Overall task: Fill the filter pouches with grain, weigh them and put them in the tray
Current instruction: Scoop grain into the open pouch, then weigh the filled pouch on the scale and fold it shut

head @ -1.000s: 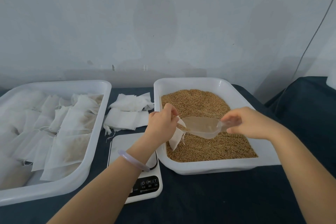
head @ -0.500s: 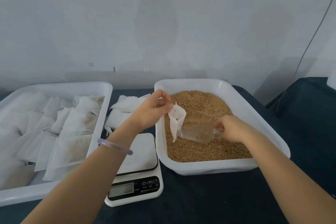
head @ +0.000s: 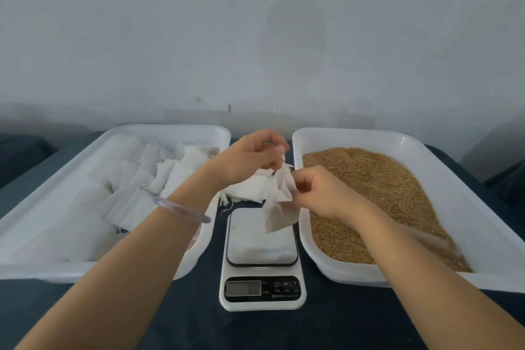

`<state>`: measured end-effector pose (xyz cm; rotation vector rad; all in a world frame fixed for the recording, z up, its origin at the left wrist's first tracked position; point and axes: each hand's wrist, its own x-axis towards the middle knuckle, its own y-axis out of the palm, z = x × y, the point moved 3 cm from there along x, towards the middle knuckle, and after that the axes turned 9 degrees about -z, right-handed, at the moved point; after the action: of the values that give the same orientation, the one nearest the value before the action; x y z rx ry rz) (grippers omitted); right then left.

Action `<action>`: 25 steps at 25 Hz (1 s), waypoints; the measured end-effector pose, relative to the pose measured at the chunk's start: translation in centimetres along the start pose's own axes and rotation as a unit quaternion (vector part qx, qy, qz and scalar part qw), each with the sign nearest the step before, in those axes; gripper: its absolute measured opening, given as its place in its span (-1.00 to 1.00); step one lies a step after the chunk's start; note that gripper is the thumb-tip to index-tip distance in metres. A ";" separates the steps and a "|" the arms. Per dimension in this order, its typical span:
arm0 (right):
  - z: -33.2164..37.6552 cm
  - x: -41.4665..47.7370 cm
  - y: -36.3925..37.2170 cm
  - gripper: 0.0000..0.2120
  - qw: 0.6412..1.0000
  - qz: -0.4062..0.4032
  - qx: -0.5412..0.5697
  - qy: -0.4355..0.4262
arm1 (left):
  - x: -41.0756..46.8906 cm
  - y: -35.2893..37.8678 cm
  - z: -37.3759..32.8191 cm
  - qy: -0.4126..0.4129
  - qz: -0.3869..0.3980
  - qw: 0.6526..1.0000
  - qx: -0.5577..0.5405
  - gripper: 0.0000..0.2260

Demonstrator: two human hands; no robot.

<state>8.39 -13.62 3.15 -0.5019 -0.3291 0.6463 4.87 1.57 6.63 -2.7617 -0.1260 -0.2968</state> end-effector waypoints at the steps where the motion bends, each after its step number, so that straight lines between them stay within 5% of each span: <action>1: -0.2 0.3 0.7 -0.90 1.000 -0.012 -0.025 -0.013 | -0.6 -0.9 0.8 -0.015 -0.032 0.999 0.028 -0.84; 3: -0.4 0.6 1.8 -0.92 0.998 -0.034 -0.047 -0.026 | -1.9 -2.0 2.5 -0.038 0.012 0.991 0.127 -0.71; 6: -0.7 1.1 2.7 -0.87 0.991 -0.076 -0.106 -0.030 | -3.6 -1.5 4.8 -0.065 0.127 0.946 0.289 -0.82; 9: -0.5 1.3 3.7 -0.79 0.982 -0.083 -0.162 -0.039 | -3.3 -1.2 5.8 -0.031 0.073 0.932 0.354 -0.80; 13: -1.3 1.5 3.8 -0.75 0.962 -0.035 -0.267 -0.055 | -2.8 -0.4 6.7 -0.019 0.119 0.868 0.481 -0.60; 20: -1.8 2.3 4.7 -0.72 0.931 0.014 -0.362 -0.048 | -2.8 -0.4 6.9 0.032 0.051 0.898 0.436 -0.68; 25: -2.0 2.1 5.5 -0.84 0.905 0.022 -0.420 -0.064 | -2.6 0.4 7.6 0.015 0.069 0.861 0.503 -0.75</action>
<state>8.20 -9.16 -1.18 -1.2985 -0.7309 0.5604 3.86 3.80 -1.00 -1.7073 -0.0482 -0.1603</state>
